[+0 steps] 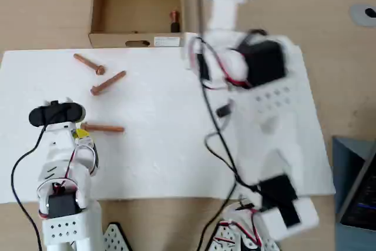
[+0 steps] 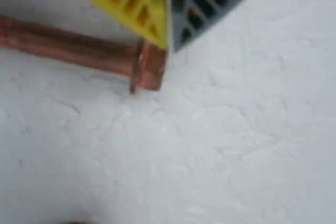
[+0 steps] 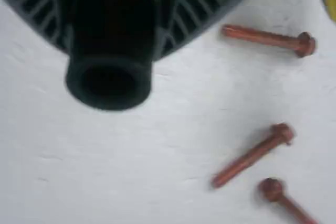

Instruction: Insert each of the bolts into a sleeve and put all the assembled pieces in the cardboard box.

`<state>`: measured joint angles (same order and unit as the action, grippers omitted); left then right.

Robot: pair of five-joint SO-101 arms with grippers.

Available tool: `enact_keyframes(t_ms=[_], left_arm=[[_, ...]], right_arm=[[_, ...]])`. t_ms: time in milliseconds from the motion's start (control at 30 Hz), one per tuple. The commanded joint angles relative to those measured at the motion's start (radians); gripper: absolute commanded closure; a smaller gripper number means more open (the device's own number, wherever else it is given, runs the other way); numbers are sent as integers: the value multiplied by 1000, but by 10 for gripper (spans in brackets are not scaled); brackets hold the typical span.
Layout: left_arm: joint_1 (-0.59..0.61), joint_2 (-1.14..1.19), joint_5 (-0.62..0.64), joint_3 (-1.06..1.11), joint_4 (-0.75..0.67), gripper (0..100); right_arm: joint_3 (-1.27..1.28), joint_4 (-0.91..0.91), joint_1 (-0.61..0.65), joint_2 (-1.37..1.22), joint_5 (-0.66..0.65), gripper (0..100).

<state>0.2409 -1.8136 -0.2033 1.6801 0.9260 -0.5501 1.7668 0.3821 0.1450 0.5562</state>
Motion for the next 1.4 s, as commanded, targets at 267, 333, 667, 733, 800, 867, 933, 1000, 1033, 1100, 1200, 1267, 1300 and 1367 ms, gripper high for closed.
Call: enact_keyframes(t_ms=[267, 333, 667, 733, 800, 867, 933, 1000, 1033, 1100, 1200, 1267, 1300, 1367], left_arm=[[6, 2, 0, -140, 18, 999], [2, 2, -2, -192, 68, 999], [8, 4, 0, -364, 308, 999], [8, 16, 0, -376, 319, 999], [9, 58, 3, -405, 319, 999], [9, 134, 44, -460, 319, 999], [9, 240, 107, -535, 321, 999], [9, 369, 166, -618, 321, 999], [9, 437, 199, -661, 322, 999], [9, 575, 273, -747, 330, 999], [3, 769, 393, -905, 419, 998], [3, 894, 470, -1008, 477, 998], [6, 952, 509, -1054, 500, 998], [8, 1059, 586, -1134, 534, 998]], right_arm=[[532, -23, -214, 443, -15, 989], [642, -54, -236, 518, -15, 989], [1090, -201, -249, 894, -15, 989], [1150, -215, -249, 952, -15, 989], [1190, -216, -249, 1000, -15, 989], [1213, -218, -249, 1043, -15, 989], [1230, -218, -249, 1079, -15, 989], [1244, -216, -249, 1109, -15, 989], [1250, -215, -249, 1121, -15, 989], [1265, -213, -249, 1144, -15, 989], [1280, -213, -249, 1182, -15, 989], [1288, -213, -249, 1210, -15, 989], [1294, -213, -249, 1222, -15, 989], [1316, -213, -249, 1250, -11, 989]])
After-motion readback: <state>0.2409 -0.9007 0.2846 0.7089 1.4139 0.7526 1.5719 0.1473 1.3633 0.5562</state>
